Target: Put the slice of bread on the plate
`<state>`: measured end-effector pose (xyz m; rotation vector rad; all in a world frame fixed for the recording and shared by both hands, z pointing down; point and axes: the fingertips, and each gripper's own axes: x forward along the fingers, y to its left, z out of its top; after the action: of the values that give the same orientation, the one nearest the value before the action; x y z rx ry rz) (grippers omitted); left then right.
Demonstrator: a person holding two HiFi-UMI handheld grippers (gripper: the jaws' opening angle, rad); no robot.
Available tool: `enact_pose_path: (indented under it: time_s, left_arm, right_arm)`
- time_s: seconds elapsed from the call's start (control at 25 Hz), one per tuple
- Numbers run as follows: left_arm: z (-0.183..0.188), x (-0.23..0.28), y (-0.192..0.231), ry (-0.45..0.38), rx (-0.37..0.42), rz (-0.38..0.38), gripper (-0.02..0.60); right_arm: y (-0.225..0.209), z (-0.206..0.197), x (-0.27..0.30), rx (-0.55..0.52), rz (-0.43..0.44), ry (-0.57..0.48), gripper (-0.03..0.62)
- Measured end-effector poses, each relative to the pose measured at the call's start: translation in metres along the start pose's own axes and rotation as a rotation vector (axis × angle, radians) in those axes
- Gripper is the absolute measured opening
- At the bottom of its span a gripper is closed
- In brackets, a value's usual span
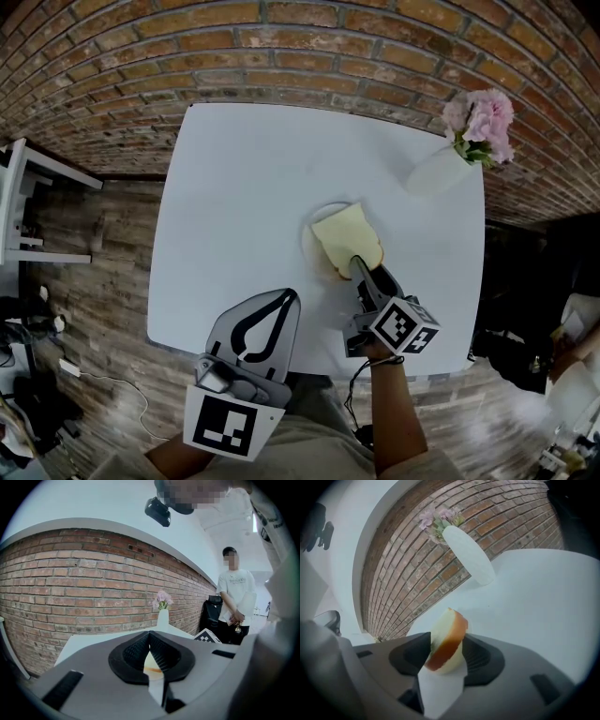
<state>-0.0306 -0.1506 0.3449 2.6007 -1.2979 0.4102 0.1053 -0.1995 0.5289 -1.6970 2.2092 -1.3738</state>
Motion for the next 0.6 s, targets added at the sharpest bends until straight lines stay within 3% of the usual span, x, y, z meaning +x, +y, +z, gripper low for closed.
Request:
enact_pose_path:
  time_s: [0.6]
  left_arm:
    - [0.0012, -0.0016, 0.0027, -0.010, -0.007, 0.005, 0.009]
  right_arm:
    - [0.0006, -0.0063, 0.0034, -0.053, -0.099, 0.074, 0.281]
